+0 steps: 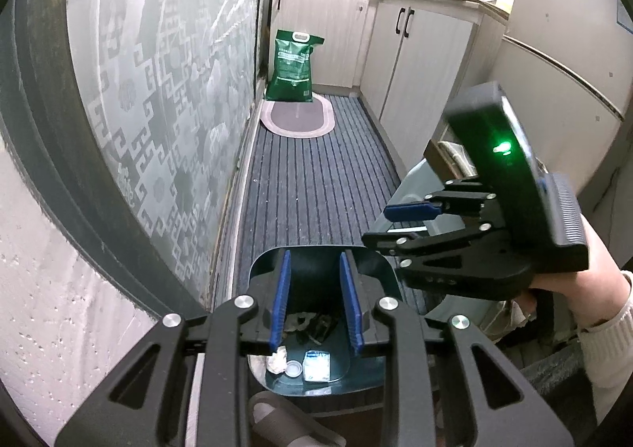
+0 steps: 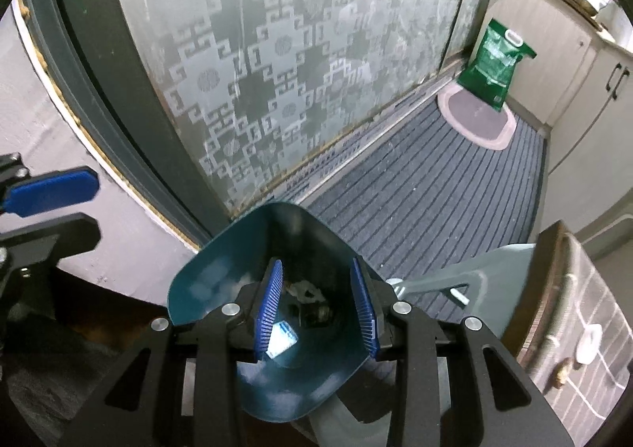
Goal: Collect trash
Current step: 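Move both tools back over the table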
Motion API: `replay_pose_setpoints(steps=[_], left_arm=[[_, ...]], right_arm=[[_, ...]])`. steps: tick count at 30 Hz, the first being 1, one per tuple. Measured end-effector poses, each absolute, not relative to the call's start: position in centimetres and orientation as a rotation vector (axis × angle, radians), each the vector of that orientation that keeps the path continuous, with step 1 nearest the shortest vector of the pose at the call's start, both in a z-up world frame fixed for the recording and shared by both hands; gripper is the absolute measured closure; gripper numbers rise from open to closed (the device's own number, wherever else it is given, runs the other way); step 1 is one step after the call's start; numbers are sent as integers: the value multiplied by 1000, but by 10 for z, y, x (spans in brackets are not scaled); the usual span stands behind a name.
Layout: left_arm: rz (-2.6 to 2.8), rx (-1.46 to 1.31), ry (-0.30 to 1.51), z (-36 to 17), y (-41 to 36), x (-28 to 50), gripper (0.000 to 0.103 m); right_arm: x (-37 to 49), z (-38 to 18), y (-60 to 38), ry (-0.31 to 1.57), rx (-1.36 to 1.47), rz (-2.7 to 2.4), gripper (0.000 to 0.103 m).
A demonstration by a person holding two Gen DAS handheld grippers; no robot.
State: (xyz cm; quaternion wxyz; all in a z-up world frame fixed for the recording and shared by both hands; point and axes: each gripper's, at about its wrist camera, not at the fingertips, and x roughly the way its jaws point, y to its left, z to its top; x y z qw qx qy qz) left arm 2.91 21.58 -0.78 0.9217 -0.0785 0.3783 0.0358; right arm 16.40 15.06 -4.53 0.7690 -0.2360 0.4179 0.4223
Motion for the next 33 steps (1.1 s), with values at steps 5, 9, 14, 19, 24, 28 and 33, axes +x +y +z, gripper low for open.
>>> replay_pose_setpoints(steps=[5,9,14,19,24,28,33], left_arm=[[68,-159,763,-4,208,36,72],[50,-148,754,-1,195,43,68],[31,-133,753,-1,179,53,67],[12,-120,746,-1,163,63,60],[-13,-107,746,-1,145,74,60],[-33,-92,743,-1,131,81,57],[-53,-87,744,-1,118,89,56]], right_arm=[[170,-28,133,861,-468,902,67],[178,-15,113,828,-432,878,63],[192,-2,83,794,-383,829,61],[207,5,51,758,-353,765,55],[221,6,27,760,-332,717,55],[229,4,9,765,-324,686,51],[237,-3,-4,777,-335,653,49]])
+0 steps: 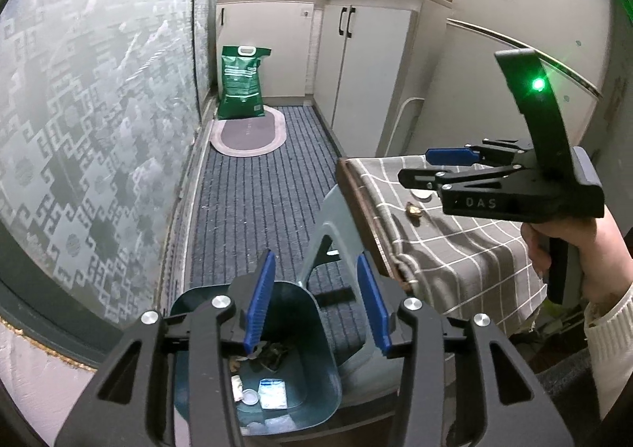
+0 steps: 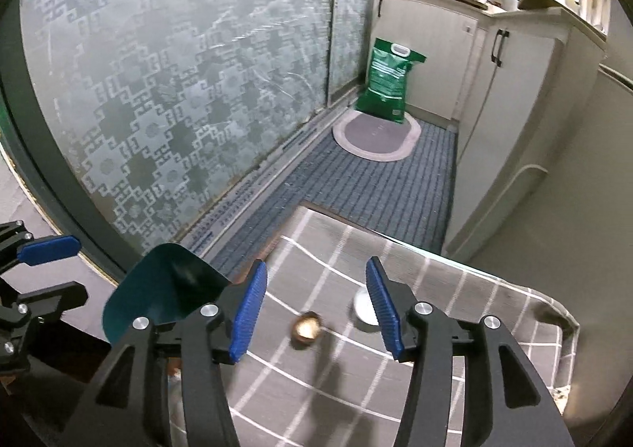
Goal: Collect trash
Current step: 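Move both tools back over the table, then grasp the white cup lid with the right tool while the left tool grasps the brown shell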
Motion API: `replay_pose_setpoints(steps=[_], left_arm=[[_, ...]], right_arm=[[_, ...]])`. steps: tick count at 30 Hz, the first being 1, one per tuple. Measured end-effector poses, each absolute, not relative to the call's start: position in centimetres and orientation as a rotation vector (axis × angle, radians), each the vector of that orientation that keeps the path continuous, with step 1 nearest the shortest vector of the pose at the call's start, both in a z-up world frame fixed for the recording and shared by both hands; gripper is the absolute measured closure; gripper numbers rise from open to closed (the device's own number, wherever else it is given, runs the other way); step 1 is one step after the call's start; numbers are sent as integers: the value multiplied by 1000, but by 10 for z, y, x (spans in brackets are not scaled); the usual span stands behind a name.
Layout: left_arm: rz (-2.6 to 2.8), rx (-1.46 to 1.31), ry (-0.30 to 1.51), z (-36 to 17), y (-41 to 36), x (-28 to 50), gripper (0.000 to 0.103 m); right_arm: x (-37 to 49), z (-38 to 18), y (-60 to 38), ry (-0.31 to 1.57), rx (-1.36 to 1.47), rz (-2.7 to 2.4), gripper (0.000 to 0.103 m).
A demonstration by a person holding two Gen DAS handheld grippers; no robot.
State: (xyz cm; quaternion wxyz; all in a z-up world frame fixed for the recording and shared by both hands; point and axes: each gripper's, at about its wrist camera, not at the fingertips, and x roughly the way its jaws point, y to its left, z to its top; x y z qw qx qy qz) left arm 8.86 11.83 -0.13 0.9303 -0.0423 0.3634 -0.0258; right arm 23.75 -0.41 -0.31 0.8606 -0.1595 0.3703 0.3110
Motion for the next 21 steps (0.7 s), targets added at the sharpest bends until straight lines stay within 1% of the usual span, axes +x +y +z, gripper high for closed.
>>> replay_pose_setpoints(steps=[5,18,19,21], left_arm=[[-71,-81,743,-1,104,96,54],[-97,-48,771,-14,77,120,54],[-101,-47,775,-15,75,122,54],[-99,-33,779,-17,70,123,54]], right_arm=[[247,-10,-16,792,-340,626,47],[272,-35,-24,869,-327,625,47],[274,-37,-24,874,-324,630,47],[275,-39,-25,876,-330,628,52]])
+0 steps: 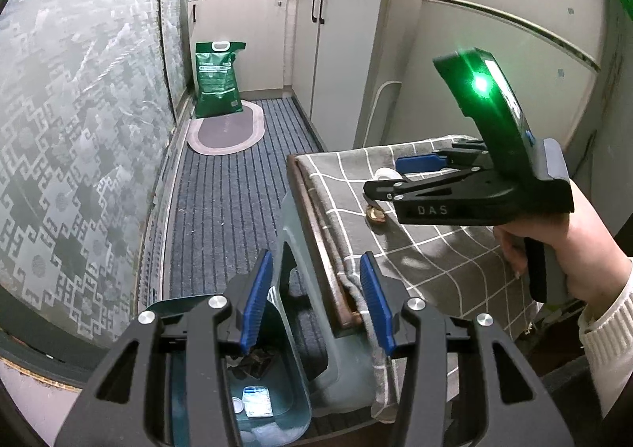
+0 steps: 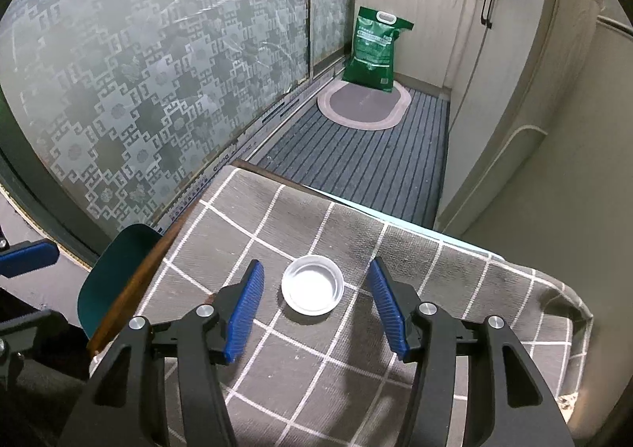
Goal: Collect trash
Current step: 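Grasp the white cup lid with the right tool while the left tool grasps the brown shell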
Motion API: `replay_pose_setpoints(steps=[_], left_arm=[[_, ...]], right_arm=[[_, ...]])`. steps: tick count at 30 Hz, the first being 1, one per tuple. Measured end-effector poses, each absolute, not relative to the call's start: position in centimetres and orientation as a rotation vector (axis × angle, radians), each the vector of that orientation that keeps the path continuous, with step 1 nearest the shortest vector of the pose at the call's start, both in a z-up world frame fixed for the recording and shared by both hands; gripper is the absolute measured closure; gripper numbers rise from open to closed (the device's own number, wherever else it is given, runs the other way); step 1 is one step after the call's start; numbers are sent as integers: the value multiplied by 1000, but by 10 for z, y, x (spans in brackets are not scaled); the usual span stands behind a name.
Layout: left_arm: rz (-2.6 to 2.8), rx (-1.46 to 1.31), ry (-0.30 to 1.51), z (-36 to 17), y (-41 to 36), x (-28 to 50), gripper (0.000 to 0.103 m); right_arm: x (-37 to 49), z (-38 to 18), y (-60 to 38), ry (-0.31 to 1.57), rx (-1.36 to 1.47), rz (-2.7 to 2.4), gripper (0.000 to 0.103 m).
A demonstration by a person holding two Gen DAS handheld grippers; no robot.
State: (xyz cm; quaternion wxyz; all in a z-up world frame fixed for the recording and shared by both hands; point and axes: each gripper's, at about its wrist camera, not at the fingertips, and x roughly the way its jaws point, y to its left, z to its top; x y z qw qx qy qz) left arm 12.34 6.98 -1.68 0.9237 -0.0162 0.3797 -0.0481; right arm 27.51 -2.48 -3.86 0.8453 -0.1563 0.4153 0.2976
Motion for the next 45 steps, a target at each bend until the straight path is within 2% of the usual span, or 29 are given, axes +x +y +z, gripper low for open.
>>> replay_pose_setpoints(steps=[3,6,9,22,29,34,45], left_arm=[[-95,16,785,-21,59,128,57],[-110,29,800,-26,53,133,61],[-118,23,811,-29,50,138,64],[-120,56,853,-47,22,163,69],[-99,45,837,-45,23,171,77],[-89,21,804,-36,24,176,77],[-83,48,864,-53,6,196,76]], right_arm=[[276,-40,-26,875,-326,628,61],[274,-40,-26,869,-351,633,63],[270,-40,-24,861,-378,643,73],[263,-18,-66,830,-292,656,73],[262,-17,-93,832,-267,650,73],[261,-19,-109,835,-261,641,73],[258,-20,-130,838,-257,642,73]])
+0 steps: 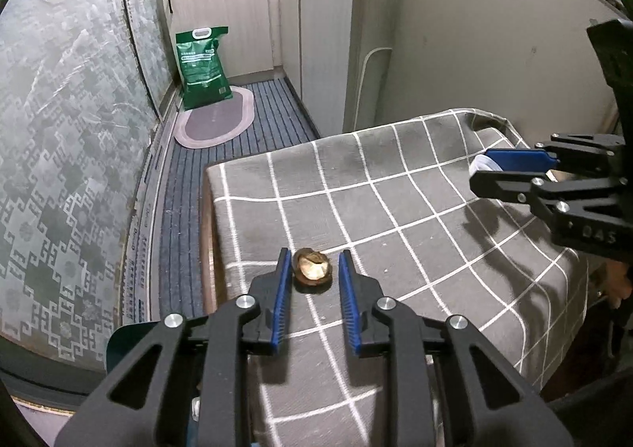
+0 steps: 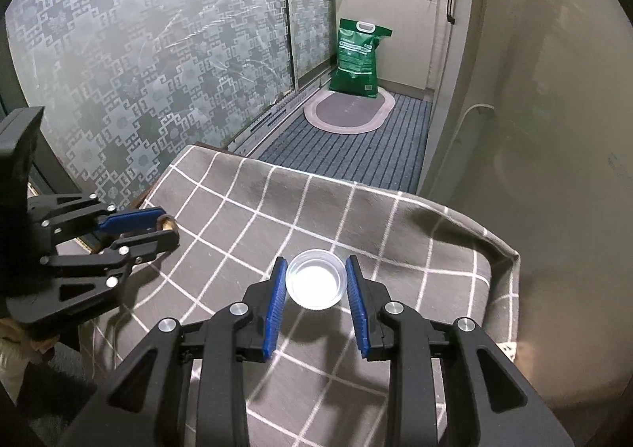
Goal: Collect trash
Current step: 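Grasp the white cup lid with the right tool while the left tool grasps the brown shell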
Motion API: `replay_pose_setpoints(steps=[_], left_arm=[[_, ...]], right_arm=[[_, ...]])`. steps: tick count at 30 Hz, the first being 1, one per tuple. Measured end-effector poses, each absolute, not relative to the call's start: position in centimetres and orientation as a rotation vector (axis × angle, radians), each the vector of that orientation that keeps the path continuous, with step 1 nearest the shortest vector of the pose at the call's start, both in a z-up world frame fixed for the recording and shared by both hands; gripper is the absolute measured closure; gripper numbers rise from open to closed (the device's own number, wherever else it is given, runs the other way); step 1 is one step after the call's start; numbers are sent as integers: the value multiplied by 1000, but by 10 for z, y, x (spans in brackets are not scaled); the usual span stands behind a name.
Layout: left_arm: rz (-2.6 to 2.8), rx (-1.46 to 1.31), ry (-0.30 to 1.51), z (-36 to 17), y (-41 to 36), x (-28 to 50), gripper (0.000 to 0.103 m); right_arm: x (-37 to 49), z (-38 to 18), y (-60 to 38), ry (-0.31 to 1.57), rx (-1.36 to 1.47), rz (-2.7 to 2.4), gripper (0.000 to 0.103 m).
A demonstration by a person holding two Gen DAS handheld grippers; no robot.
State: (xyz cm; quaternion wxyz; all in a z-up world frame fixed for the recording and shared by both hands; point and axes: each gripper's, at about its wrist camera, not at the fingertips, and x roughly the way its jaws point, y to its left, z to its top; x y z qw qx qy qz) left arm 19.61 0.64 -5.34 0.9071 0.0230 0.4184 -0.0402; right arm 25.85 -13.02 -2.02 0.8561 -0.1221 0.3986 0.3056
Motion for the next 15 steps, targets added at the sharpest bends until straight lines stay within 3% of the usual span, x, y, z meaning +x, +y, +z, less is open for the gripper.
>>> replay_pose_setpoints(steps=[15], left_arm=[[-106,59,865,-55,-8,196,82]], right_arm=[[249,-16,-161,834,-230,643,73]])
